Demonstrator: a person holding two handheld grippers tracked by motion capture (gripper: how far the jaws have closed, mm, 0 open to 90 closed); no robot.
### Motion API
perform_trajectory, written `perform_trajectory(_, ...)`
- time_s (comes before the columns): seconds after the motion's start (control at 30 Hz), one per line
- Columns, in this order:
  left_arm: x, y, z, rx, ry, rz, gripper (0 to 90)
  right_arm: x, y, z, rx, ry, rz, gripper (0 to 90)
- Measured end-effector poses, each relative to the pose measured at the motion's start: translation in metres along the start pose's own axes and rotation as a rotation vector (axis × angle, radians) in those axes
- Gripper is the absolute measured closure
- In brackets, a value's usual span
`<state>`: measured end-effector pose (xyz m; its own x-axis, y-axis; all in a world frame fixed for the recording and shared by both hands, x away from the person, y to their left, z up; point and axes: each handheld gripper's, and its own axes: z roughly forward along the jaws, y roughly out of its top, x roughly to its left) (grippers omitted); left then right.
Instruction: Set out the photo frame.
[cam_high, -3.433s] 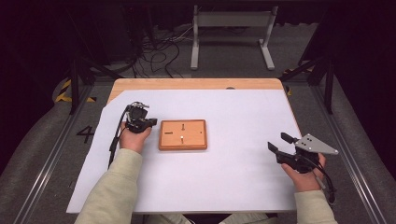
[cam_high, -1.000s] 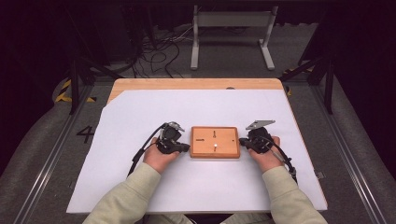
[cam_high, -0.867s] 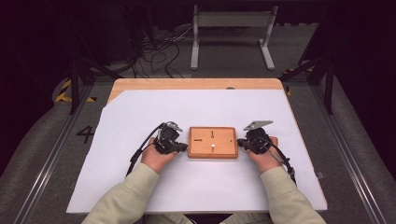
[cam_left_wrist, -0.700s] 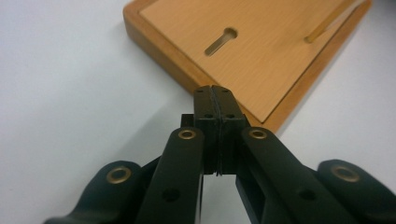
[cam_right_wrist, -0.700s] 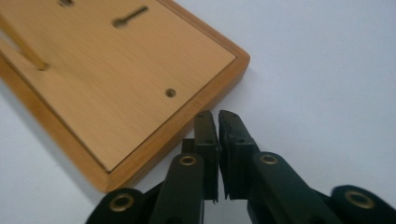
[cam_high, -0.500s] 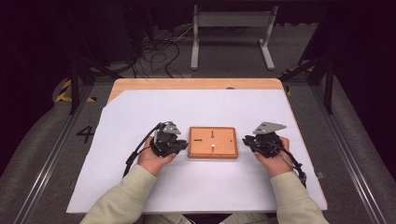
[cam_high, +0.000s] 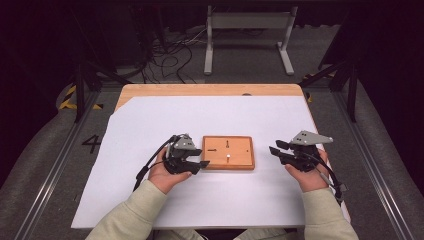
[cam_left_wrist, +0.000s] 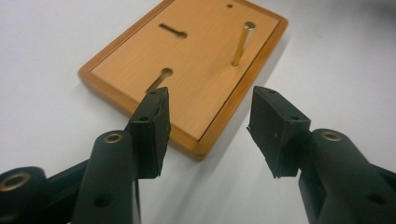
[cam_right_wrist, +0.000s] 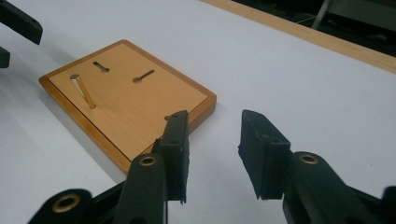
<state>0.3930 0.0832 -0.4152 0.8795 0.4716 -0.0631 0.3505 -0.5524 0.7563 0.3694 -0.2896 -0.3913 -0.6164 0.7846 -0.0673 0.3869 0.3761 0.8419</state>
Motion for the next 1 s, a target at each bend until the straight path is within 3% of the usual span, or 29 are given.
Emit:
perform_trajectory(0.2,-0.006,0.005,0.003,-0.05,-0.003,0.0,38.9,-0.005,-0.003,-0.006,-0.037,0.011,0.021,56.8)
perform_trajectory(0.4,-0.011,0.003,0.009,-0.126,-0.01,-0.023,35.7,-0.011,-0.007,-0.02,-0.146,0.033,0.031,51.1)
perform_trajectory(0.5,-0.015,0.003,0.014,-0.154,-0.016,0.008,35.3,-0.015,-0.008,-0.025,-0.177,0.038,0.039,50.1)
perform_trajectory(0.6,-0.015,0.004,0.021,-0.167,-0.046,0.008,35.2,-0.018,-0.01,-0.029,-0.182,0.04,0.059,50.3)
perform_trajectory(0.77,-0.019,0.008,0.03,-0.206,-0.057,0.013,39.1,-0.019,-0.011,-0.032,-0.179,0.032,0.062,50.5)
perform_trajectory(1.0,-0.023,0.012,0.046,-0.22,-0.097,-0.014,37.4,-0.02,-0.013,-0.036,-0.184,0.025,0.07,50.4)
